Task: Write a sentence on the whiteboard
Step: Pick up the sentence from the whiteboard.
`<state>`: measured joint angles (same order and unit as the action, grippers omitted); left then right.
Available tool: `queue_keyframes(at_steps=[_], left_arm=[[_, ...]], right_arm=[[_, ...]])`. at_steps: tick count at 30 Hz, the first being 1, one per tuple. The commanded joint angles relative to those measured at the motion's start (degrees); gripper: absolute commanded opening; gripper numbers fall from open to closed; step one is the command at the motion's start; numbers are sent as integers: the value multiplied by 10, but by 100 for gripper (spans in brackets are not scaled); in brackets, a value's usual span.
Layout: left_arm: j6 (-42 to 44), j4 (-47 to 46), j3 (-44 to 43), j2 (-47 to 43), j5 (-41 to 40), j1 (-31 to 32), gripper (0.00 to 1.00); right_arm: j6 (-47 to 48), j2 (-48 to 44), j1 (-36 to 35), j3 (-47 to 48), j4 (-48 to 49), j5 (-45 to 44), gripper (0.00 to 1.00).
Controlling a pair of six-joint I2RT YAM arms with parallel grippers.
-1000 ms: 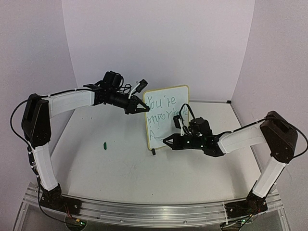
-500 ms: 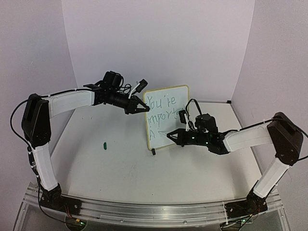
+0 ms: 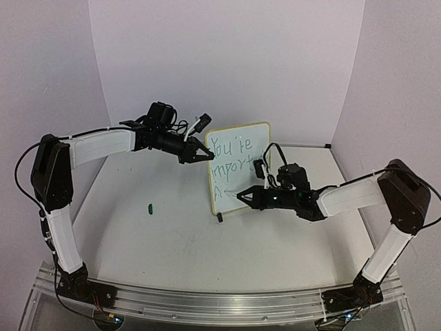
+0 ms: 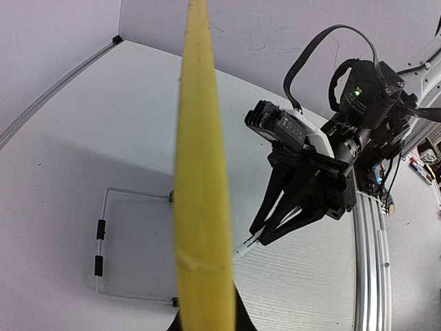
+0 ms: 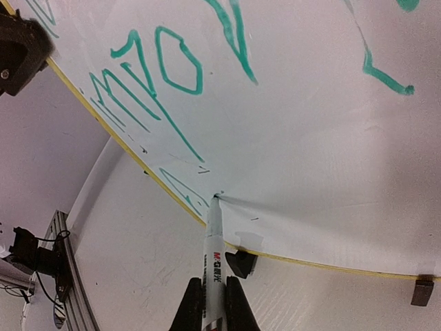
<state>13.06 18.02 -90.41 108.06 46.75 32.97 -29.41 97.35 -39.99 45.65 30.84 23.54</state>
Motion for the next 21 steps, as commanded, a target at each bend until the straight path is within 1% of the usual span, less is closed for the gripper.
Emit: queue_keyframes(at_steps=[1, 8, 14, 21], left_arm=[[9, 58, 1, 6, 2, 13, 0], [8, 58, 1, 7, 2, 13, 0], [8, 58, 1, 6, 2, 13, 0], [8, 58, 1, 6, 3, 13, 0]], right_arm=[[-3, 16, 2, 8, 19, 9, 0], [0, -3, 3, -13, 8, -18, 0], [21, -27, 3, 1, -22, -41, 0], [33, -39, 3, 16, -32, -40, 0]])
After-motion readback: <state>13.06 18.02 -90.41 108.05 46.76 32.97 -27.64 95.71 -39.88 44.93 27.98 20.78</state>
